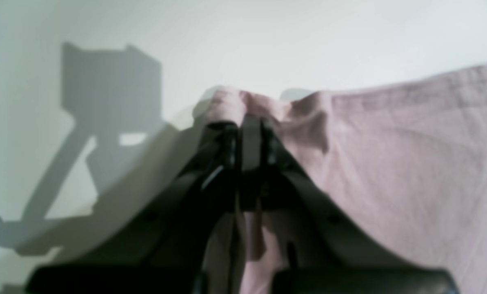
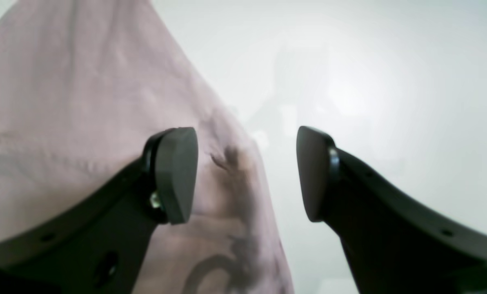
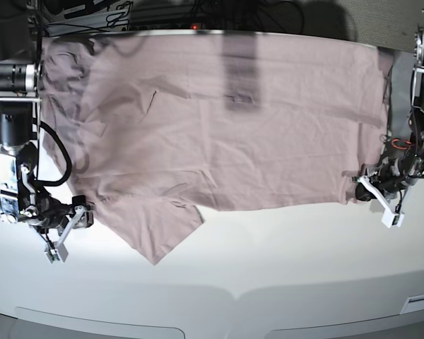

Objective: Fold the T-shirt properly
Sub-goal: 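Lower both grippers and pinch the shirt's side edges near the hem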

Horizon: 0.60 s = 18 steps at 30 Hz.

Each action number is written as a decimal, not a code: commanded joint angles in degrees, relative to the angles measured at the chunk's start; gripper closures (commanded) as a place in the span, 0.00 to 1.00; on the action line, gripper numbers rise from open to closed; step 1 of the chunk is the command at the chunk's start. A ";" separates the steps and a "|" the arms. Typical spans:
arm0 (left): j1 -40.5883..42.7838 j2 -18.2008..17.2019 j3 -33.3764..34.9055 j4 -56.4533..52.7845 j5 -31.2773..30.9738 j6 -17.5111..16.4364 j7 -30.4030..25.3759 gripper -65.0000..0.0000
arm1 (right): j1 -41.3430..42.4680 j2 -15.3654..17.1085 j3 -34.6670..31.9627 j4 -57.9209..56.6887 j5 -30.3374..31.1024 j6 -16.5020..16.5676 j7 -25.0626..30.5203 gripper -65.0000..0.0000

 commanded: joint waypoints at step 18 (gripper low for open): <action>-0.94 1.49 -0.02 0.39 0.59 -0.04 1.57 1.00 | 5.64 -4.90 -0.52 -14.27 -4.72 -0.09 -5.18 0.46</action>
